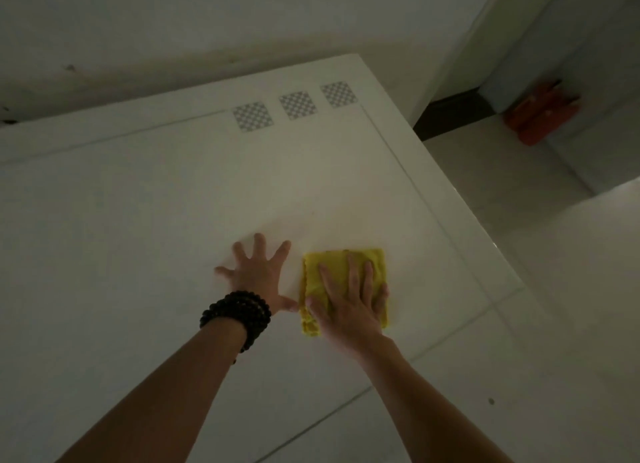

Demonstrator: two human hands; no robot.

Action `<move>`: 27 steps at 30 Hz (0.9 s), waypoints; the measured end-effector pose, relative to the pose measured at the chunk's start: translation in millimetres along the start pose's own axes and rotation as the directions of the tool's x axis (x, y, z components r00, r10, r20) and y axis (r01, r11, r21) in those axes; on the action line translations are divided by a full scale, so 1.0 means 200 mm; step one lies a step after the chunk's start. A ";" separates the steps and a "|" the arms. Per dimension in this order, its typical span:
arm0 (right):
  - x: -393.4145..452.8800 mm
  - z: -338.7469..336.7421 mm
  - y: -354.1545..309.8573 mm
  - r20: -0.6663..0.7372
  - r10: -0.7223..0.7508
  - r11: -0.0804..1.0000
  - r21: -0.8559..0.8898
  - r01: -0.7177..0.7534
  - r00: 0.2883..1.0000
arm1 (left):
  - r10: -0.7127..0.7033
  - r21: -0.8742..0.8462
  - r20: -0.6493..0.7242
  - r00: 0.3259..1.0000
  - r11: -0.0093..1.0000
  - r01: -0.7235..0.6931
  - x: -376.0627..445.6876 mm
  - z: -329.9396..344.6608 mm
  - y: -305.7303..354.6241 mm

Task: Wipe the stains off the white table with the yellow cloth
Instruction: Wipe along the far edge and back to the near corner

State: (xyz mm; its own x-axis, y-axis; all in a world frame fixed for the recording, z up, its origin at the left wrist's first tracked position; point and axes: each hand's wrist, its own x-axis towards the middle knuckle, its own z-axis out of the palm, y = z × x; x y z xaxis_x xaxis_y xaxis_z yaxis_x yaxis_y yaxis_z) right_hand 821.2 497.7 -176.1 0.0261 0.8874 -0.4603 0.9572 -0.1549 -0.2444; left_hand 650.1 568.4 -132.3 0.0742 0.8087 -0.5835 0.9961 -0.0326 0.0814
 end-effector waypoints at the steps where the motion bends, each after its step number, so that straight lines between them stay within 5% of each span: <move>1: 0.02 0.00 0.00 -0.006 0.002 1.000 -0.004 -0.002 1.000 | 0.023 0.026 -0.012 1.000 0.999 -0.023 0.02 -0.03 -0.02; 6: 0.33 -0.15 -0.08 -0.008 -0.038 0.999 -0.023 0.038 0.999 | 0.026 -0.069 -0.076 0.997 0.997 -0.031 0.26 -0.23 -0.13; 16: 1.05 -0.47 -0.31 0.055 -0.273 0.953 -0.122 0.278 0.960 | -0.098 0.002 0.088 0.991 0.995 0.098 0.50 -0.33 -0.07; 23: 0.86 -0.42 -0.27 0.115 -0.306 0.940 -0.119 0.318 0.945 | -0.044 0.005 -0.017 0.999 0.999 0.044 0.46 -0.37 -0.17; 27: 0.89 -0.43 -0.32 0.138 -0.292 0.943 -0.126 0.309 0.946 | -0.189 0.020 -0.009 0.982 0.982 0.189 0.50 -0.44 -0.34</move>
State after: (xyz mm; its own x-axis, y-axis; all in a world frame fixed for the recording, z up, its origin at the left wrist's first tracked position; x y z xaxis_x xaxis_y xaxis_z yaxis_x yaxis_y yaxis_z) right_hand 788.6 703.1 -168.9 -0.2947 0.8251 -0.4820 0.9466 0.1830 -0.2655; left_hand 586.6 703.0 -125.8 -0.1161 0.8054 -0.5812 0.9929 0.1093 -0.0468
